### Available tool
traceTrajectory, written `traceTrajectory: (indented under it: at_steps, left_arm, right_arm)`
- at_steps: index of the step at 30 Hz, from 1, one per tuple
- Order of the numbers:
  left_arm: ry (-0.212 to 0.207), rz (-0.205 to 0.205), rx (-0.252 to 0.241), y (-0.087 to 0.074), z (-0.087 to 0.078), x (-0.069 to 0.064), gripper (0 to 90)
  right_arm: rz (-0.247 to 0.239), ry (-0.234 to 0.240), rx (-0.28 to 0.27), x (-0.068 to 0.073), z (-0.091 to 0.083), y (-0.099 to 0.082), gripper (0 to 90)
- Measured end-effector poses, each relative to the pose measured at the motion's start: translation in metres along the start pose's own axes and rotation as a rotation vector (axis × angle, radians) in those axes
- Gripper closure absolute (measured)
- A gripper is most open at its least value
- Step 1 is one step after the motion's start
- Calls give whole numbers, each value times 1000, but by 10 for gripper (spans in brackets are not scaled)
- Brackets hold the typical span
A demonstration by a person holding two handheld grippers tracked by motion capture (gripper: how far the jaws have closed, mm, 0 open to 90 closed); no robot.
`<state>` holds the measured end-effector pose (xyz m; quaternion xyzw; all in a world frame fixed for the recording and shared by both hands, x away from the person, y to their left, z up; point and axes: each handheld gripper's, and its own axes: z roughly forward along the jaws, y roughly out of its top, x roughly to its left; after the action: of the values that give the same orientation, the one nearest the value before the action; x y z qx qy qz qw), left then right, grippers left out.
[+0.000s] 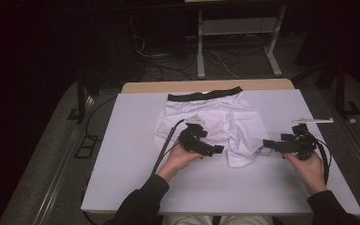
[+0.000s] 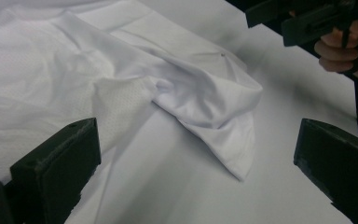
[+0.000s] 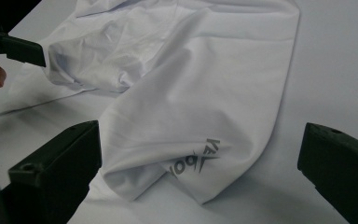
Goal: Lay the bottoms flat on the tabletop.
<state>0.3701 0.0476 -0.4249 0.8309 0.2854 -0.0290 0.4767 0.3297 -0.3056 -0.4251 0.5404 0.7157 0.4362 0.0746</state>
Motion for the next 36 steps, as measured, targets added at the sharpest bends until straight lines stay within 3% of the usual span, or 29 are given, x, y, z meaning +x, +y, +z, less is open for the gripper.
traceTrajectory:
  at_steps: [9,18,23,29,36]
  left_arm:
    - [-48,-32,87,-7,12,-7,9]
    - [-113,-68,141,-16,25,-16,145]
    - [-116,-63,174,-19,32,-19,199]
    - [-134,-73,171,-21,40,-18,274]
    - [-165,-76,156,-23,47,-19,456]
  right_arm:
    - [22,-5,3,-2,-9,-11,11]
    - [58,5,18,-6,-20,-23,60]
    - [76,10,15,-8,-26,-28,82]
    - [87,4,13,-12,-29,-29,92]
    - [81,3,14,-12,-28,-28,99]
